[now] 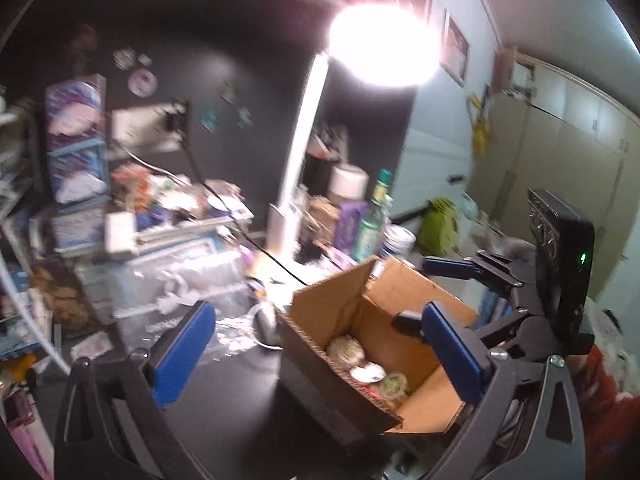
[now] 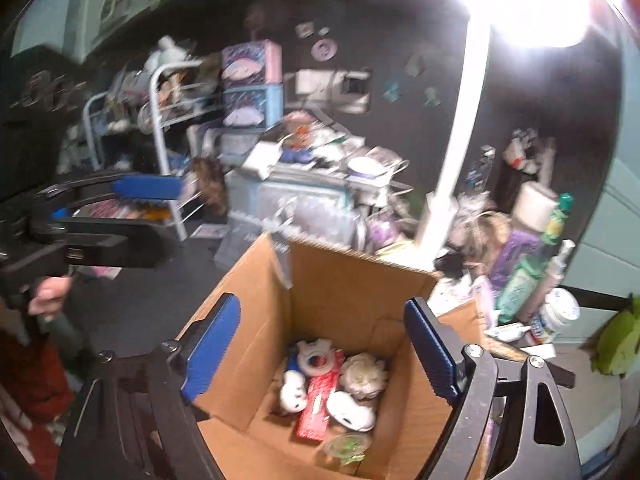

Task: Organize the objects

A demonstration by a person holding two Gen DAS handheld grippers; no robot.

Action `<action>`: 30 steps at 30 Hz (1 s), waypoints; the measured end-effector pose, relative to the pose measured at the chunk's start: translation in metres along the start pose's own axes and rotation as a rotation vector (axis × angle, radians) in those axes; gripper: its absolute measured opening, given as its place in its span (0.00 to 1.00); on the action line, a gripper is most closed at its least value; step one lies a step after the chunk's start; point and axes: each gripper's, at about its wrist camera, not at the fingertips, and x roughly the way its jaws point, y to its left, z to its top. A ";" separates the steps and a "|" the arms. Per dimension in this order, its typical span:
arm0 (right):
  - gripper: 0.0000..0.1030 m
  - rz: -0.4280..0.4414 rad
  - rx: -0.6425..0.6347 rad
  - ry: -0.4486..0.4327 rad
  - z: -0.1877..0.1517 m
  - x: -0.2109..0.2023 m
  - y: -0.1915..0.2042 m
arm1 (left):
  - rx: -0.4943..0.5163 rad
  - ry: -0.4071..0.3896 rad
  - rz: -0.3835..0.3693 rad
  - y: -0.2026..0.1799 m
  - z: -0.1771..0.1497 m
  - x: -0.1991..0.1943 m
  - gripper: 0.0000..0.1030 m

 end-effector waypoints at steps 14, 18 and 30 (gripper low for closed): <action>1.00 0.042 -0.013 -0.142 -0.002 -0.019 0.007 | -0.070 -0.099 0.253 -0.004 -0.025 -0.036 0.99; 1.00 0.069 -0.012 -0.140 -0.006 -0.015 0.010 | -0.076 -0.093 0.267 -0.001 -0.029 -0.036 0.99; 1.00 0.093 0.012 -0.139 -0.009 -0.009 0.008 | -0.104 -0.079 0.324 0.012 -0.033 -0.034 0.99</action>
